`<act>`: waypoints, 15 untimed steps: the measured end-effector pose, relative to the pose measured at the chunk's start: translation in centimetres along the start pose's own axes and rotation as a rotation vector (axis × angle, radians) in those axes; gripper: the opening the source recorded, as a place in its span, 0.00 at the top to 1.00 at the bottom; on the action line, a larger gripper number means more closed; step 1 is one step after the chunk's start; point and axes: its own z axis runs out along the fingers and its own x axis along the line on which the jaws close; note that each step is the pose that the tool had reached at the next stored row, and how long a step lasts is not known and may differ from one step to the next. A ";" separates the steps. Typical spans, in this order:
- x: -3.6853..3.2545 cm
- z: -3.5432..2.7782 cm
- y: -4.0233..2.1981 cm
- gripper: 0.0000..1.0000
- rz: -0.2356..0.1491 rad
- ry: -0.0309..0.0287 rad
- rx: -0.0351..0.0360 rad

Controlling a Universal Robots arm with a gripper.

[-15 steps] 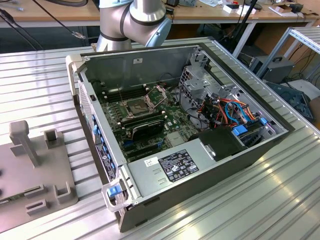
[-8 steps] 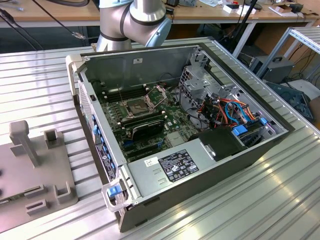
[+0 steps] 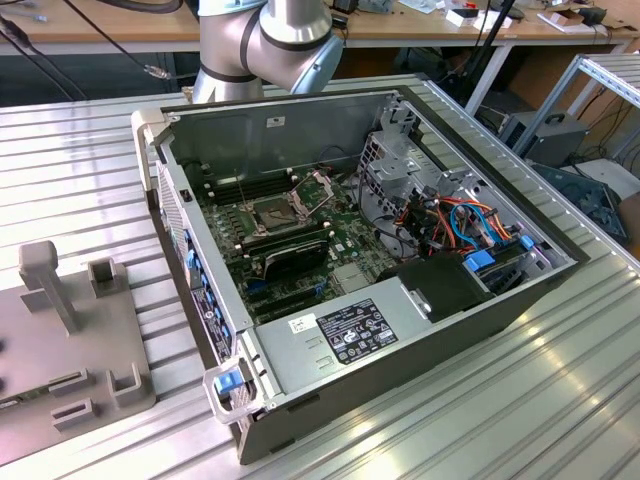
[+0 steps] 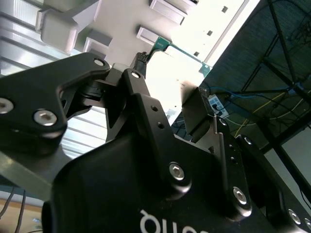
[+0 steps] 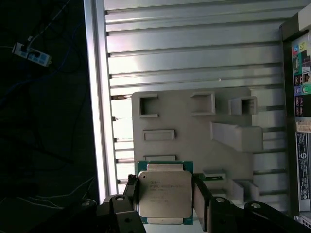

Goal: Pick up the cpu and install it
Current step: 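Pick up the cpu and move it towards the insertion slot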

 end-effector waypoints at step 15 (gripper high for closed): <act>-0.63 -0.01 0.04 0.45 0.000 -0.0001 -0.0001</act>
